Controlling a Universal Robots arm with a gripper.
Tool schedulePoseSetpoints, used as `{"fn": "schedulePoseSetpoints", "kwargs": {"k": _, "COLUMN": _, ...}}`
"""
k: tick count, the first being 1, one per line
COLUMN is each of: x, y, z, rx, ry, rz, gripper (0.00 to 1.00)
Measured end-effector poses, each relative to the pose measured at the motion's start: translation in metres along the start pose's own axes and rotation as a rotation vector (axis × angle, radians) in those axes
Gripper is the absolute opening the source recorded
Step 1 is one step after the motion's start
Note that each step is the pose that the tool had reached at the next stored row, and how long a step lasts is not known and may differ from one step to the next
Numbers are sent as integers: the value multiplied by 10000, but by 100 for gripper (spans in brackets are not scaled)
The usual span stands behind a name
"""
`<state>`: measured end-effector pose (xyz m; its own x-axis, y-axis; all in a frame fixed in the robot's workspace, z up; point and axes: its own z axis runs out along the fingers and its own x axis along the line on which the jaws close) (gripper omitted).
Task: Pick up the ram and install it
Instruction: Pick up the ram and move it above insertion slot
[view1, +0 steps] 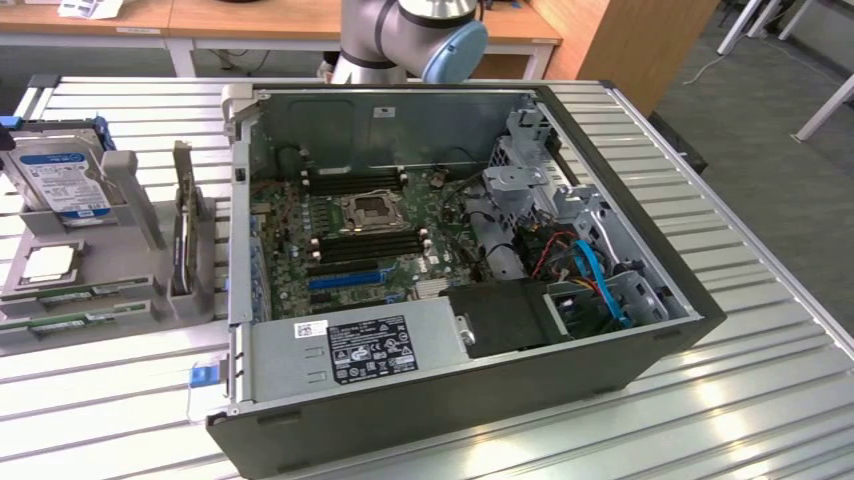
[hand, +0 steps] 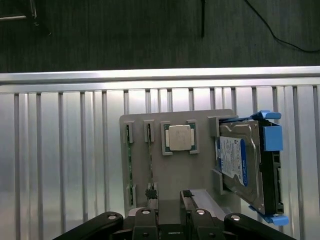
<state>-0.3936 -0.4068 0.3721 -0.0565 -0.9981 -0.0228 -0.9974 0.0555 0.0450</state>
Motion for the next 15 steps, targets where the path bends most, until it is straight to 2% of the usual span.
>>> {"fn": "schedulePoseSetpoints", "kwargs": {"k": 15, "x": 3, "y": -5, "z": 108, "rx": -1, "ry": 0, "rz": 0, "gripper": 31}}
